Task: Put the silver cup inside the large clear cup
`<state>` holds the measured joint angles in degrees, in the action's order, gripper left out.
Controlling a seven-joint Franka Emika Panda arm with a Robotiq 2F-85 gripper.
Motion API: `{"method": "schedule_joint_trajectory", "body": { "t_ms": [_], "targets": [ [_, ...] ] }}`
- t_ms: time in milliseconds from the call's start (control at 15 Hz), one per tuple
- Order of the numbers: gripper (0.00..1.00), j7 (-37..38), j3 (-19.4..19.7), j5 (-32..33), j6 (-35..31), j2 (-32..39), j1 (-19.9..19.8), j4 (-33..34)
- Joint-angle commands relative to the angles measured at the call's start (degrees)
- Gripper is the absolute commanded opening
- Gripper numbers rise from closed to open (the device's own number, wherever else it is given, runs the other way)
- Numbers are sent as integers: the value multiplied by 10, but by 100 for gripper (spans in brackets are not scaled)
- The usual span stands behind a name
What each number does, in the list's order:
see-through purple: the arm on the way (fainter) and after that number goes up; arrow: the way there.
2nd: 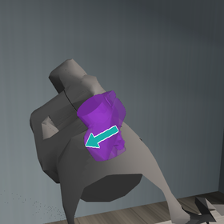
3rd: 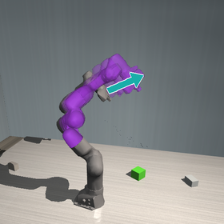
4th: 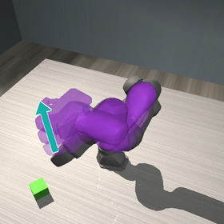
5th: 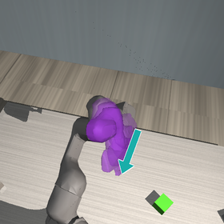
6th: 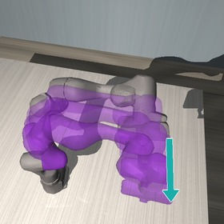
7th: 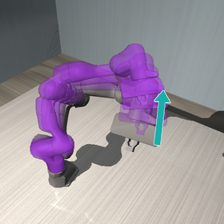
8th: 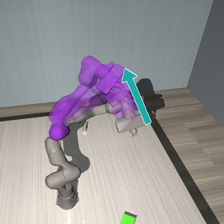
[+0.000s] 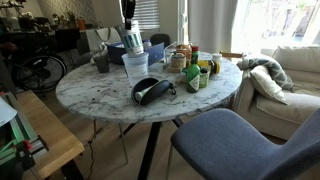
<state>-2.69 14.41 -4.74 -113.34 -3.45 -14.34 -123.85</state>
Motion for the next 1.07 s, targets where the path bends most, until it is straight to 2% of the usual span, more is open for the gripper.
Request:
{"method": "schedule_joint_trajectory", "body": {
  "t_ms": [0, 400, 800, 867, 933, 1000],
  "targets": [
    [1, 21, 5, -7, -17, 21, -4, 0],
    [1, 54, 4, -11, -19, 48, -3, -1],
    [1, 79, 3, -67, -16, 73, -3, 9],
    [4, 83, 3, -73, -15, 75, -3, 10],
    [30, 86, 3, -77, -18, 78, -3, 12],
    [32, 90, 4, -79, -21, 80, -4, 14]
  ]
}}
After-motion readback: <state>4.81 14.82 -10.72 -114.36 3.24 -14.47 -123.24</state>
